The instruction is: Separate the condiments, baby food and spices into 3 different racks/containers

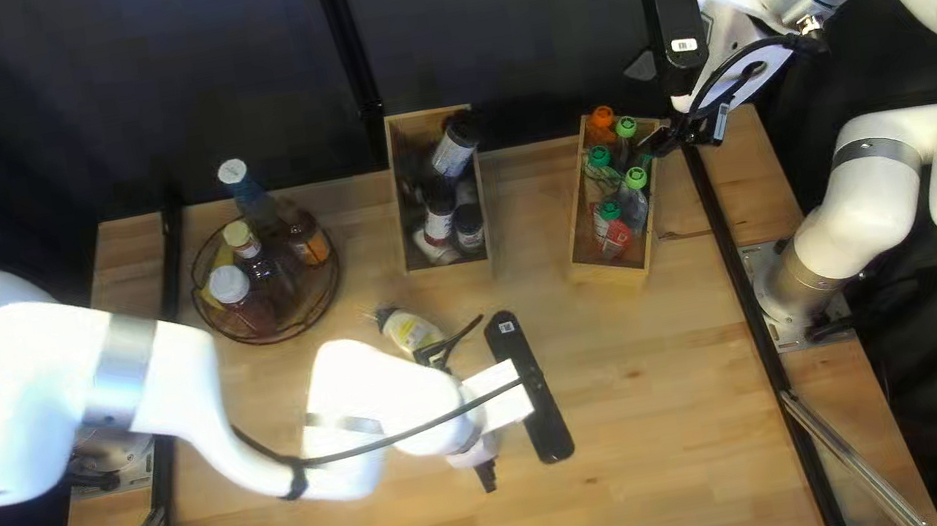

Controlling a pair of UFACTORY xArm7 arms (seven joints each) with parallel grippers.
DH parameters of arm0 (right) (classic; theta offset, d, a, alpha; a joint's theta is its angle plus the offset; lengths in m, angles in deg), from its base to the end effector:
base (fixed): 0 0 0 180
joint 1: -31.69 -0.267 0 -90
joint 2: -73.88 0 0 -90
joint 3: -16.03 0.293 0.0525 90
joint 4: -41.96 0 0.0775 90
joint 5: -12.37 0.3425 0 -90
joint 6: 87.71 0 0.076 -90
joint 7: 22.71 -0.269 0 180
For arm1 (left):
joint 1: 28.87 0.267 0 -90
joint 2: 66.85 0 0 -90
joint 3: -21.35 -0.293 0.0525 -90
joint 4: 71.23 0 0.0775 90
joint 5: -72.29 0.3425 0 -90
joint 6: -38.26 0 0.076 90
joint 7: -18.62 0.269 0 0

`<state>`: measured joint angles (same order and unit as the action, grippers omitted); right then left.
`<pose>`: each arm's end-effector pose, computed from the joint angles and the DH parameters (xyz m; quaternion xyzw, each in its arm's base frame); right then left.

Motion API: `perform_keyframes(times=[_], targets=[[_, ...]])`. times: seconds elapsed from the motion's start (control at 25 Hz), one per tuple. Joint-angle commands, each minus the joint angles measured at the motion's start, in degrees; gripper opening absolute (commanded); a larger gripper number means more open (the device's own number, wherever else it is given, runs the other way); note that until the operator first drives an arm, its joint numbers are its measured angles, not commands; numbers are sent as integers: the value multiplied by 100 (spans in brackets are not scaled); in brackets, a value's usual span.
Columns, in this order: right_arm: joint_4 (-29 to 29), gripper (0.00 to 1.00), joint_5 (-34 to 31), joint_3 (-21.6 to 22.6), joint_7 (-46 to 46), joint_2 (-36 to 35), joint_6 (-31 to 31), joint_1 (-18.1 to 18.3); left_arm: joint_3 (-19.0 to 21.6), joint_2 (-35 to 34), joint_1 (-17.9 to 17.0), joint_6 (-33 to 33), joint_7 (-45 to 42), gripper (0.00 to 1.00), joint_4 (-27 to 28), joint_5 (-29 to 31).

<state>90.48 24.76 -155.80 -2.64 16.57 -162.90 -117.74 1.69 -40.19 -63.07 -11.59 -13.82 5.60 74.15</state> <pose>0.2942 -0.0631 0.4413 0.9637 -0.0347 0.2588 0.0558 0.5584 -0.1323 0.0932 -0.9879 -0.1269 -0.0491 0.0746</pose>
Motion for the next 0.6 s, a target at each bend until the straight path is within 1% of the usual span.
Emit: perform_keyframes(times=[0.04,0.16,0.2,0.28,0.32,0.4,0.48,0.56,0.6], targets=[[0,100,0,0,0,0,0,0,39,96,6,-75,24,3,100,-36],[0,100,0,0,0,0,0,0,16,-75,-25,-240,59,1,84,26],[0,100,0,0,0,0,0,0,-21,-281,-56,-376,72,2,30,109],[0,100,0,0,0,0,0,0,-103,-639,-42,-591,150,6,-110,240],[0,100,0,0,0,0,0,0,-152,-786,-21,-699,183,9,-171,302],[0,100,0,0,0,0,0,0,-290,-1192,51,-923,283,10,-359,471],[0,100,0,0,0,0,0,0,-413,-1499,116,-1172,346,11,-415,646],[0,100,0,0,0,0,0,0,-516,-1707,196,-1358,442,17,-406,768],[0,100,0,0,0,0,0,0,-616,-1877,285,-1443,546,18,-435,870]])
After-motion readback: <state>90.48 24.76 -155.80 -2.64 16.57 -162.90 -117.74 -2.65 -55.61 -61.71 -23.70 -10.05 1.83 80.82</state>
